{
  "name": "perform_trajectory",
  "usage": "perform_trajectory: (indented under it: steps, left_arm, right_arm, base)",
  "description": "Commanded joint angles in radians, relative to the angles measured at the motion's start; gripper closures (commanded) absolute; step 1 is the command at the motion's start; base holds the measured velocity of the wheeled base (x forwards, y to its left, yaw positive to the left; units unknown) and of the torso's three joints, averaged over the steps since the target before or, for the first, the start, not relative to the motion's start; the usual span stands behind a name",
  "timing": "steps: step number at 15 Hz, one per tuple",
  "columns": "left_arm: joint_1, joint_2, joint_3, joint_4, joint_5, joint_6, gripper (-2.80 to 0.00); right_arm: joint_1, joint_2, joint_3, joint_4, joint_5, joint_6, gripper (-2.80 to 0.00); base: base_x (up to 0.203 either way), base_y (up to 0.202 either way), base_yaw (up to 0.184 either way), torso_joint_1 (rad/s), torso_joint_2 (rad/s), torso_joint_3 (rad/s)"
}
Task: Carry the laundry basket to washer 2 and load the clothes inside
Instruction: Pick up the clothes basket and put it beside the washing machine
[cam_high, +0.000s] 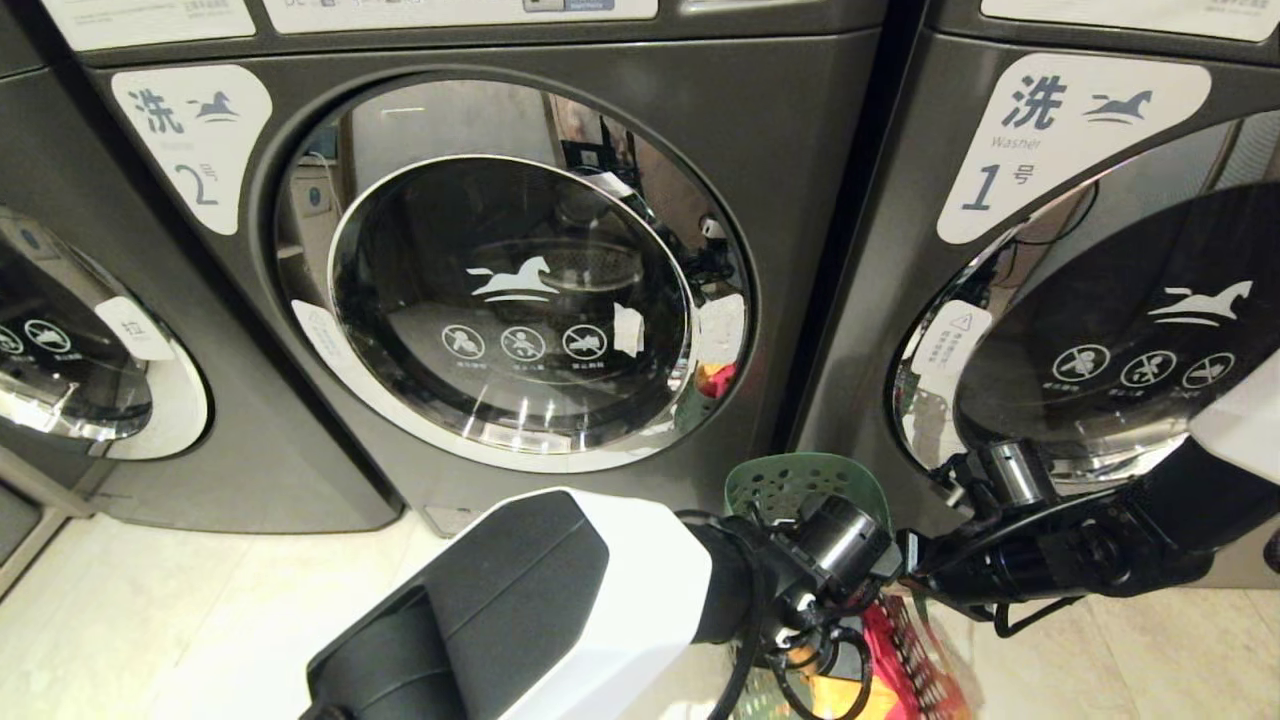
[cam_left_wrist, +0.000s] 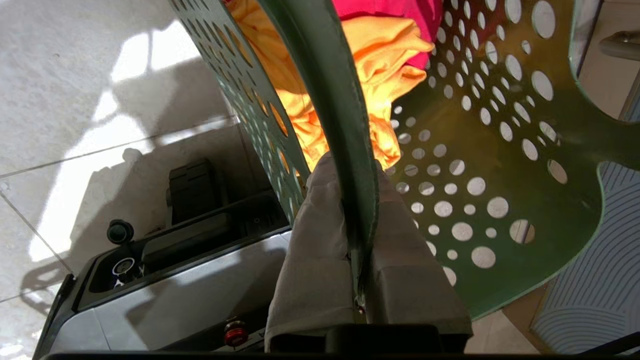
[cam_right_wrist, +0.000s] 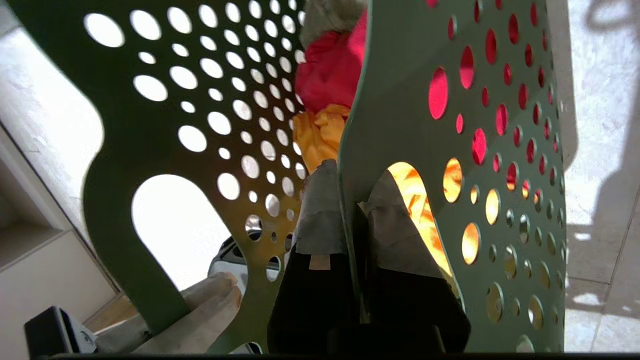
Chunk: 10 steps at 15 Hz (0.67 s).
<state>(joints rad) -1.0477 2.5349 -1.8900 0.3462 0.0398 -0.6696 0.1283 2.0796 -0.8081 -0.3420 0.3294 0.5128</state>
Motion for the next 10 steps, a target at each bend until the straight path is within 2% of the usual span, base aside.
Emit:
perform_trajectory:
  steps: [1,10]
  left_arm:
    - [0.0,0.004,0.0,0.002,0.002,-0.004,0.0]
    - [0.0,0.008,0.002,0.002,0.008,-0.004,0.0]
  right_arm:
    - [0.001,0.025,-0.003,0.0,0.002,0.003,0.0]
    - [-0.001,0.023,-0.002,-0.002,0.002,0.004,0.0]
  base:
    - [0.0,0.0,0.0,0.005,0.0,-0.194]
    - [0.0,0.0,0.0,0.006,0.0,-0.188]
